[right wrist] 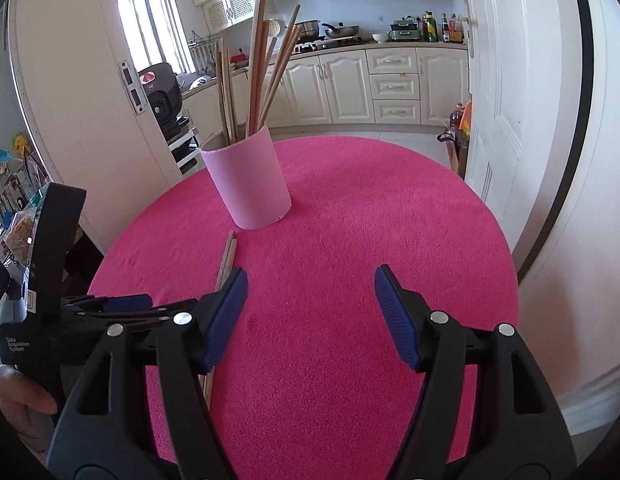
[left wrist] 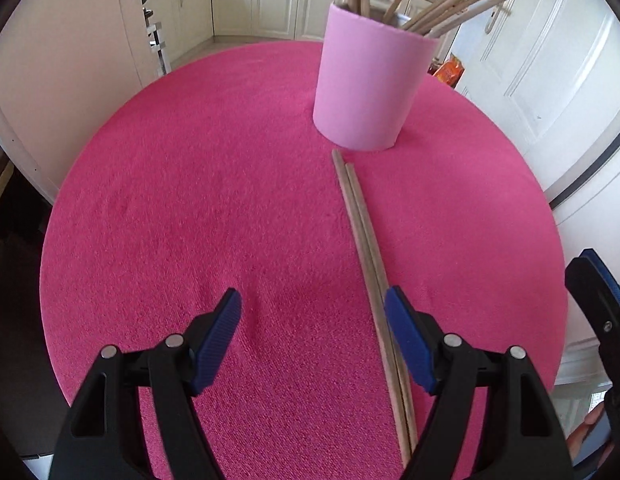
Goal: Organize utensils
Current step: 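Lower both tools to the last chopsticks and close the left tool on one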
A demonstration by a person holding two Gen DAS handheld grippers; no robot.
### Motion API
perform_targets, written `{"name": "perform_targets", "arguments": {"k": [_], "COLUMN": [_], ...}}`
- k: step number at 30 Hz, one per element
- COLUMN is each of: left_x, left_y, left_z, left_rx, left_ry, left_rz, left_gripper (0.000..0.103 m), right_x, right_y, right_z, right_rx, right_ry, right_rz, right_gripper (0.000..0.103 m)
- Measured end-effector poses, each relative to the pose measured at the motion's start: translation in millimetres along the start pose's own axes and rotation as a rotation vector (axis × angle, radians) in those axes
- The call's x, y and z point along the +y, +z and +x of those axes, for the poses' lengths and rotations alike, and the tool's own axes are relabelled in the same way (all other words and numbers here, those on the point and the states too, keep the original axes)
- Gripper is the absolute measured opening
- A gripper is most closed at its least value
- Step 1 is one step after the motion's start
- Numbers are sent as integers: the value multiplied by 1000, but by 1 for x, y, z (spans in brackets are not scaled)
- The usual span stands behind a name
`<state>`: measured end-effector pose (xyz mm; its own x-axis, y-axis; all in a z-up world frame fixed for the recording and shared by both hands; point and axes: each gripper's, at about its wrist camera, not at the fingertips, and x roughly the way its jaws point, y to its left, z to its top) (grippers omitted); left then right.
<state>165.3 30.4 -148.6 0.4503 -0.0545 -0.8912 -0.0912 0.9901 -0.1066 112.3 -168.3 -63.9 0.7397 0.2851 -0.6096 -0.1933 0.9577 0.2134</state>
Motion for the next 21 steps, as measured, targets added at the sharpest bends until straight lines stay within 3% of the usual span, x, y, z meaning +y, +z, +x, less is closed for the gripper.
{"name": "perform_targets", "arguments": {"k": [4, 11, 17, 21], "left_x": [-4, -14, -16, -15], "left_y": [0, -1, 3, 3], "left_z": [5, 7, 5, 4], "left_rx": [15, 9, 49, 57], "left_ry": [4, 71, 120, 118], "left_rz": [-8, 25, 25, 54], "left_gripper": [73, 73, 73, 73], "right_x": [-3, -10, -13, -13], "right_y": [-1, -2, -1, 0], "right_z": [2, 5, 7, 8], "right_rx": [11, 27, 39, 46], "right_ry": [3, 1, 1, -2], "right_rz": [7, 18, 18, 11], "right_gripper": [66, 66, 66, 66]}}
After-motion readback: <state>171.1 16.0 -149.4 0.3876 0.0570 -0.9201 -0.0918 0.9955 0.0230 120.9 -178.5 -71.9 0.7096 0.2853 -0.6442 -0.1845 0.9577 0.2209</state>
